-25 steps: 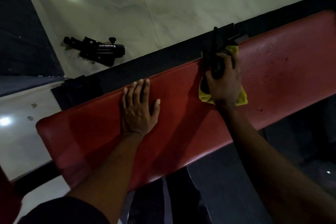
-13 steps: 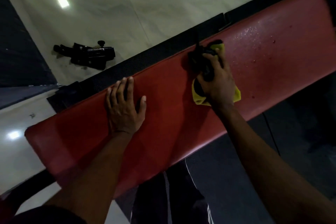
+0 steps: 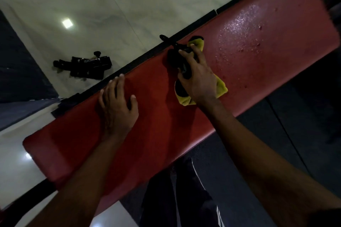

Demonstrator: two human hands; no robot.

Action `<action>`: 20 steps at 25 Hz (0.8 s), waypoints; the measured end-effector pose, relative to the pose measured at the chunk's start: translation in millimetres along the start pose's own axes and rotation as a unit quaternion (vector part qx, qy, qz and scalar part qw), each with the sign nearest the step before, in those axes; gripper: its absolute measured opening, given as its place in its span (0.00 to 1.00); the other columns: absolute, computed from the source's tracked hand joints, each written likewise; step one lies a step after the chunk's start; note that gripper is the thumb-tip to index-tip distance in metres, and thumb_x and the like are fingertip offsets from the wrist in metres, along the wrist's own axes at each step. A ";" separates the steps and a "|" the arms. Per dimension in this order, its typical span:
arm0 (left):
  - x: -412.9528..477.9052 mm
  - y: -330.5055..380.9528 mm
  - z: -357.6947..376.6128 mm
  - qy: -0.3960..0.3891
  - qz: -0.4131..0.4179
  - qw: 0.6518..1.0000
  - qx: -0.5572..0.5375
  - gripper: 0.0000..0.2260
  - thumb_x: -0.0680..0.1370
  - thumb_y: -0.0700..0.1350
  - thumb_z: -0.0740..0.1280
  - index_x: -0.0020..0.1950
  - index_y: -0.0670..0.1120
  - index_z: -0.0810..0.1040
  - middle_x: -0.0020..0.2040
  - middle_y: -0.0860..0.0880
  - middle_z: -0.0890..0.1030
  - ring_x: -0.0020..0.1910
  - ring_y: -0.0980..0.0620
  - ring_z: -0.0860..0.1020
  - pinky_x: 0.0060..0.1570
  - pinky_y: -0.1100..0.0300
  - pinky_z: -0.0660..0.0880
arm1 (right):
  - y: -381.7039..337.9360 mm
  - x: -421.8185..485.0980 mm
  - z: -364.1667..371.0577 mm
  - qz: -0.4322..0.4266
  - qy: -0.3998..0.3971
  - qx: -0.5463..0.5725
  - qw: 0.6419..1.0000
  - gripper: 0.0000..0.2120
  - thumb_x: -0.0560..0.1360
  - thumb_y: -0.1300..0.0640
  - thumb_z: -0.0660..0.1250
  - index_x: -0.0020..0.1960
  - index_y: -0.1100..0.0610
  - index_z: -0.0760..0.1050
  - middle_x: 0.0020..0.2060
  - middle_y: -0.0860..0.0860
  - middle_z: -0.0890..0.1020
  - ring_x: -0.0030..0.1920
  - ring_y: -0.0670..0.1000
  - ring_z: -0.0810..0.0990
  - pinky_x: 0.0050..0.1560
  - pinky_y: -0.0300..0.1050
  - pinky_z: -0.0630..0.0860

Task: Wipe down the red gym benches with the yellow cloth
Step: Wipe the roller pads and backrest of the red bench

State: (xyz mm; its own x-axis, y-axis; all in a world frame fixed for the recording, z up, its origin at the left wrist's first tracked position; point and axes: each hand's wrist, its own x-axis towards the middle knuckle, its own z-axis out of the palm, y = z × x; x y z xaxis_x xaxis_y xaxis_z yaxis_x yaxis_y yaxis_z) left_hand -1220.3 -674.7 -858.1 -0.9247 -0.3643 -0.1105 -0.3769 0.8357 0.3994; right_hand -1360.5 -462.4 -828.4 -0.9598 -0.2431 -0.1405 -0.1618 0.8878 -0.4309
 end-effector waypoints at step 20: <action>42.0 67.9 36.3 -0.027 0.054 0.998 0.025 0.26 0.83 0.55 0.56 0.81 0.53 0.61 0.81 0.46 0.61 0.80 0.46 0.56 0.77 0.41 0.49 | 39.2 -162.6 -4.3 0.081 0.021 0.035 0.996 0.35 0.72 0.54 0.74 0.76 0.47 0.66 0.77 0.50 0.61 0.73 0.59 0.67 0.68 0.58 0.74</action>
State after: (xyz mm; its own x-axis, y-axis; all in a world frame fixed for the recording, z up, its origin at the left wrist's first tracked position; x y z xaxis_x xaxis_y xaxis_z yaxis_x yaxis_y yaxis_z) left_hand -1286.6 -618.4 -868.7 -0.9614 -0.2485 -0.1184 -0.2749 0.8892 0.3656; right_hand -1211.8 -386.4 -818.7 -0.9809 -0.0820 -0.1764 0.0100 0.8845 -0.4664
